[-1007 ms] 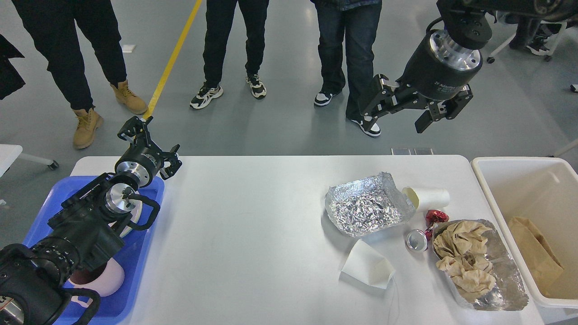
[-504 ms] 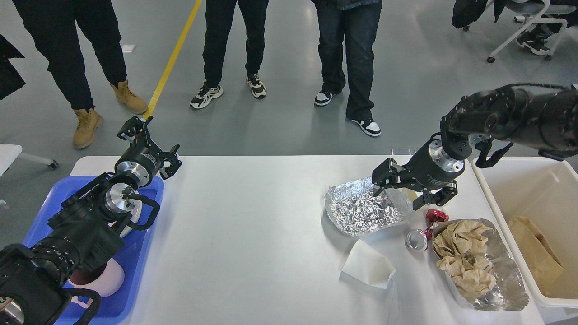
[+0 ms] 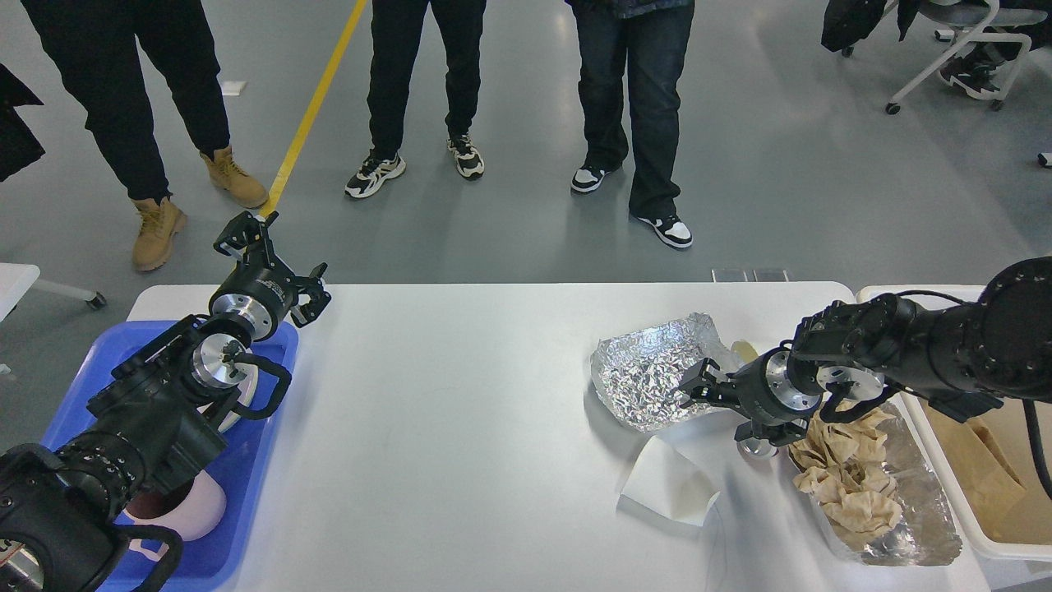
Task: Tidy desktop
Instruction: 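Lower the right gripper and grasp the crumpled foil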
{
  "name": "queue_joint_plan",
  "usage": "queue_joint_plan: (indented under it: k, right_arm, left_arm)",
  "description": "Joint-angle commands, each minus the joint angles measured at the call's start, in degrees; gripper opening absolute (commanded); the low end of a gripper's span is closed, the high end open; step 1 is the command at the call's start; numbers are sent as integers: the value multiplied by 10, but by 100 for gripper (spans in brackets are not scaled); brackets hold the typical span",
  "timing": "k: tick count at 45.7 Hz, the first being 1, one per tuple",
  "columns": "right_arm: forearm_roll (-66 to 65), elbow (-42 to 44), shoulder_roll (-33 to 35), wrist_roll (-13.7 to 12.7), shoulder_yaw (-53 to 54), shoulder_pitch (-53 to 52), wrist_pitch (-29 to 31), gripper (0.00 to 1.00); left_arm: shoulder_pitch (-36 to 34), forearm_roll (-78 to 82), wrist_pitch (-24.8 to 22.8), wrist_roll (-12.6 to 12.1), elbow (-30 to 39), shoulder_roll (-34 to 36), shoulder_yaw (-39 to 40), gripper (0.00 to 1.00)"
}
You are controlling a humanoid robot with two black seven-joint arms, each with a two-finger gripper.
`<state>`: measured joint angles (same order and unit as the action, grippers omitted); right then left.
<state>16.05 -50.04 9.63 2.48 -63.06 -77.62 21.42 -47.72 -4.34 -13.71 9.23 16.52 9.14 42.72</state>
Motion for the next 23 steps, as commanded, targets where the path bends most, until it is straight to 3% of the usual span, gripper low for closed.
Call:
queue_joint_plan:
  k: [1,23]
  right_arm:
    - [40,33,-2,0,18,22,-3,72]
    - [71,80,-31,-13,51,84,-55,72]
  left_arm:
    - [0,-1,0,0,0,0,0,97]
    - [0,0,0,0,-1,0,0,97]
